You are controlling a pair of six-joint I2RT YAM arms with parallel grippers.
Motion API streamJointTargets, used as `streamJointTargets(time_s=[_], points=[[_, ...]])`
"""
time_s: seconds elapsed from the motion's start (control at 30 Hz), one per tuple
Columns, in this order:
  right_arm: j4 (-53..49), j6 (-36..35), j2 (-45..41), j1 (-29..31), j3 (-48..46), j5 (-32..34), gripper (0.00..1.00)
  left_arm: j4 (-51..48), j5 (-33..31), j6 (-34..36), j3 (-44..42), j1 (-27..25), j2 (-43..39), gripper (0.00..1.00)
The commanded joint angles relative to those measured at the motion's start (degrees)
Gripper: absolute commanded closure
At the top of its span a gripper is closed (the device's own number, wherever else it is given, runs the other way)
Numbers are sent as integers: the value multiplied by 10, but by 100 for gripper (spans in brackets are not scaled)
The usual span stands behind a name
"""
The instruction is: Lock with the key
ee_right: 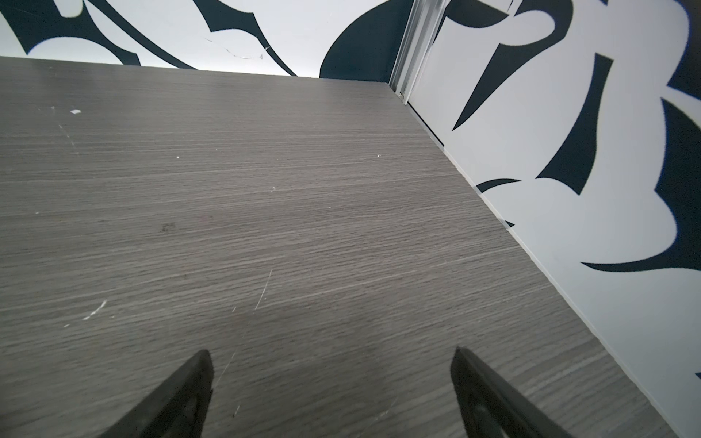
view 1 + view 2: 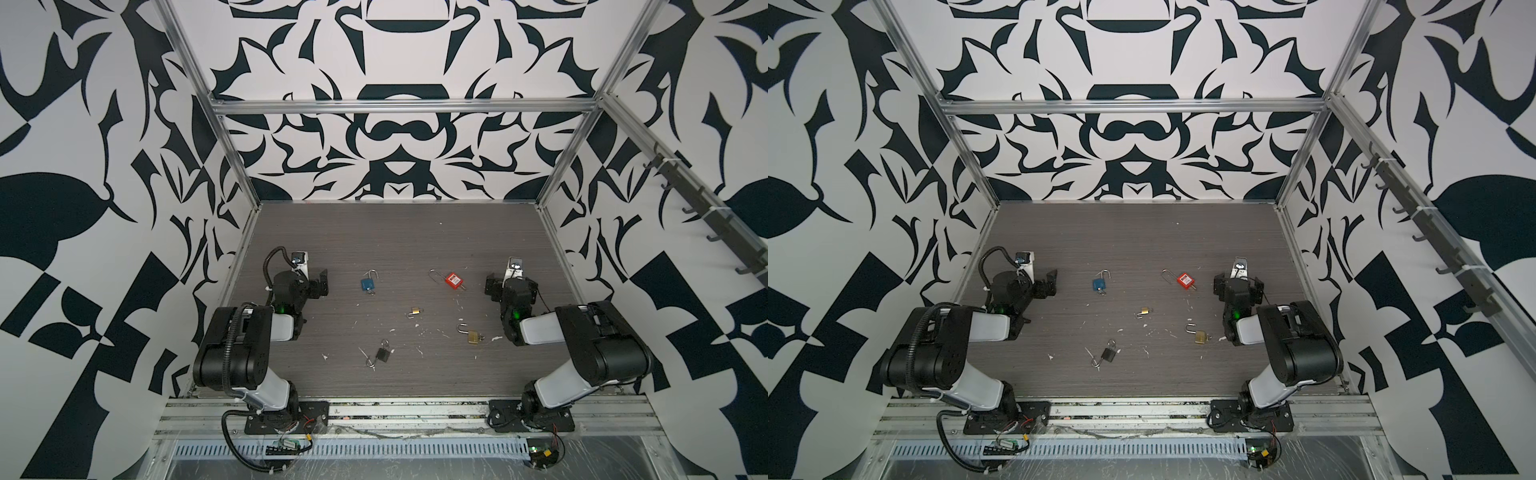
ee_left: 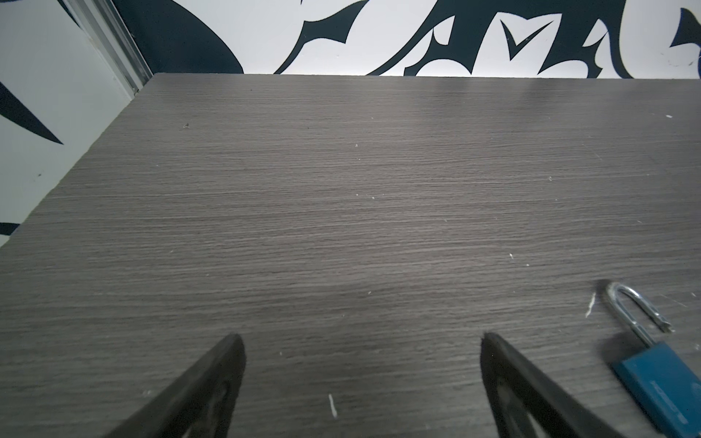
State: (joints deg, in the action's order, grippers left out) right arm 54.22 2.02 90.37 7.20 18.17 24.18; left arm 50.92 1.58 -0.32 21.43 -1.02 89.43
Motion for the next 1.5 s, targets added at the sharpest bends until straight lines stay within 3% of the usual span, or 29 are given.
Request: streamJointTargets(time_s=[0.0,0.43,0.6,0.77,0.87,1.0,1.17,1.27,1.3,1.47], points=[[12,6,-11,0,8,1,0,8,8,3,3,1,1,1],[15,8,-11,1,6,6,0,9,7,3,3,2,1,1],[73,11,-23,0,-30,12,0,14,-9,-4,-3,1,-7,1],[75,4,-36,0,-36,-2,0,-22,-32,-12,-22,1,-95,1],[-1,12,-81,1,-18,19,0,-95,-30,-19,-11,0,-173,1],[-168,17,-178,0,44,31,1,-173,-86,-120,16,0,-257,1],[-196,21,-294,0,52,-24,1,-383,-177,-224,106,0,-342,1],[-245,34,-354,0,79,-48,1,-512,-255,-388,155,2,-375,1],[-263,48,-371,0,89,-49,1,-539,-246,-419,168,8,-386,1],[-412,218,-433,-1,146,-6,0,-571,-119,-402,206,28,-418,1]])
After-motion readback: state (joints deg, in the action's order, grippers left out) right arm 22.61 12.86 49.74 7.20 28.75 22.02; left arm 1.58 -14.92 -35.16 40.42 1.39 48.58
